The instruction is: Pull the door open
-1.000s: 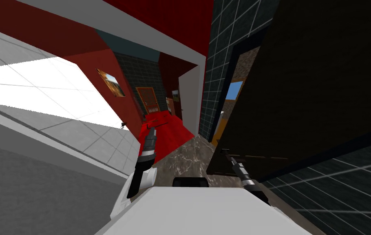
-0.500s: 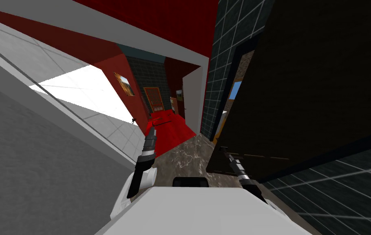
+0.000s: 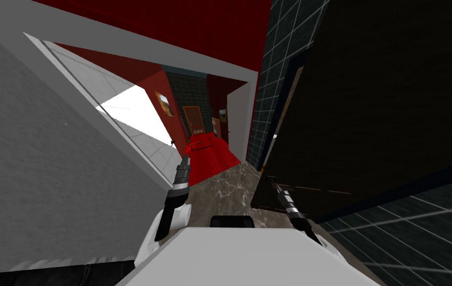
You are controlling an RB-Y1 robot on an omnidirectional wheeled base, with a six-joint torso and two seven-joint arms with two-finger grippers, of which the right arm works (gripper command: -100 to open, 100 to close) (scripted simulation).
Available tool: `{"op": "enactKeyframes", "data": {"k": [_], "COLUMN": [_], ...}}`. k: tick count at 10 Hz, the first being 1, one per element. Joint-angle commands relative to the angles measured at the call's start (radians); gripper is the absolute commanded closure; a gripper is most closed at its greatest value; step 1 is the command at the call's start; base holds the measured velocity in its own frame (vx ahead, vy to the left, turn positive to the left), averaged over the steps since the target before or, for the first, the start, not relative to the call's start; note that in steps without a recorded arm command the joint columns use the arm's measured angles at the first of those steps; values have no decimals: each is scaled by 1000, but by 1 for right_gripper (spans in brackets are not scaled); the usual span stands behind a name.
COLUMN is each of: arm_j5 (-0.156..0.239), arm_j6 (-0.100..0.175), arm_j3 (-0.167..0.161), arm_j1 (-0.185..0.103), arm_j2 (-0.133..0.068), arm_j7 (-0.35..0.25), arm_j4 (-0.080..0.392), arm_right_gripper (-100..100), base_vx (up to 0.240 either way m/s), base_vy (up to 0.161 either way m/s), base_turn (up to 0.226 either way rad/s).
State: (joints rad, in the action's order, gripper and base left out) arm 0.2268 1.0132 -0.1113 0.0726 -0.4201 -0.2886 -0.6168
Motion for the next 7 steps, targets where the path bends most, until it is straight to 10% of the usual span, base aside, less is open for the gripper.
{"op": "enactKeyframes", "data": {"k": [1, 7], "arm_j5": [11, 4], "arm_j6": [-28, -38], "arm_j3": [0, -7], "arm_j1": [0, -23], "arm_j2": [5, 10], "arm_j7": [14, 13], "arm_j4": [-21, -9], "arm_right_gripper": [100, 100], "base_vx": [-195, -172], "base_vy": [-50, -39], "base_turn": [135, 95]}}
